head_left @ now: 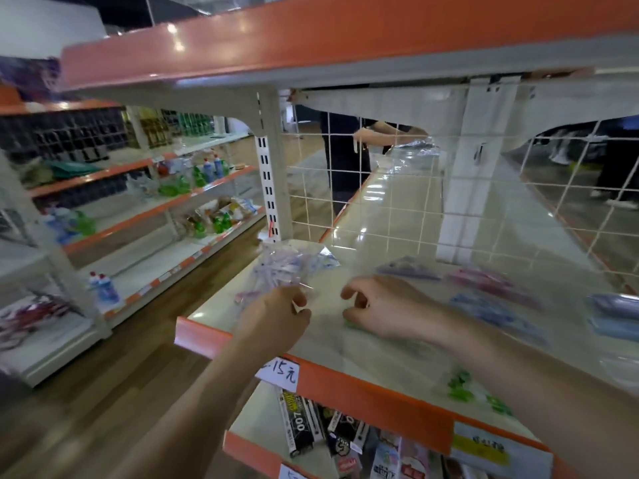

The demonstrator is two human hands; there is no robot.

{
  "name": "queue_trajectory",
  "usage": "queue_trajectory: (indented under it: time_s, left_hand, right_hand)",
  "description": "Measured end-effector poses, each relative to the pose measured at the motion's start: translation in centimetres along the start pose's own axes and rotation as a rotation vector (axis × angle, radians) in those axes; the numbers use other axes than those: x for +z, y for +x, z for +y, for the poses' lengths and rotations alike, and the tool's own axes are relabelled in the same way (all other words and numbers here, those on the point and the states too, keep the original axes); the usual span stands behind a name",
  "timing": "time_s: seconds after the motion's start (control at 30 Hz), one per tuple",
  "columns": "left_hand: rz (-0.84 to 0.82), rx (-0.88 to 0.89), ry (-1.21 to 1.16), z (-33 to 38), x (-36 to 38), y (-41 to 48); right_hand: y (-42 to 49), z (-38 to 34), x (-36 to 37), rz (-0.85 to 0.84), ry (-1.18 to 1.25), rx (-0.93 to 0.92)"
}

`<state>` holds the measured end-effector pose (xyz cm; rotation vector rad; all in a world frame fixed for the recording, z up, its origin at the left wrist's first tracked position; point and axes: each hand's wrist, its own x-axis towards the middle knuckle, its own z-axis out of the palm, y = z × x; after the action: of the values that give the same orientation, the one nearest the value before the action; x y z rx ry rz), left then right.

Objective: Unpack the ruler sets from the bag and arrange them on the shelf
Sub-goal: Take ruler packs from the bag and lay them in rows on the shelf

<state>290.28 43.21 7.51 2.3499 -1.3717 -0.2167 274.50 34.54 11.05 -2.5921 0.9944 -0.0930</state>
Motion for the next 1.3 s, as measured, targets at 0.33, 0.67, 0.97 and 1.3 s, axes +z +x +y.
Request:
queue_trajectory:
  time_s: [0.33, 0.67, 0.97, 1.3]
  left_hand:
    - [0.054, -0.123, -0.110, -3.8, -1.9, 0.6]
    - [0.044, -0.184, -0.249, -5.0, -1.5, 1.4]
    - [0.082, -0.243, -0.409, -4.4, -1.6, 1.6]
    - [0.080, -0.331, -0.819, -2.9, -2.0, 1.1]
  right_hand:
    - [7.7, -4.8, 2.8, 0.075, -0.029, -0.123]
    - [10.6, -5.5, 4.8, 0.037, -0.157, -0.061]
    - [10.7, -4.1, 3.5, 0.035, 0.439, -0.043]
    - [9.2, -4.5, 1.4, -0.042, 0.724, -0.068]
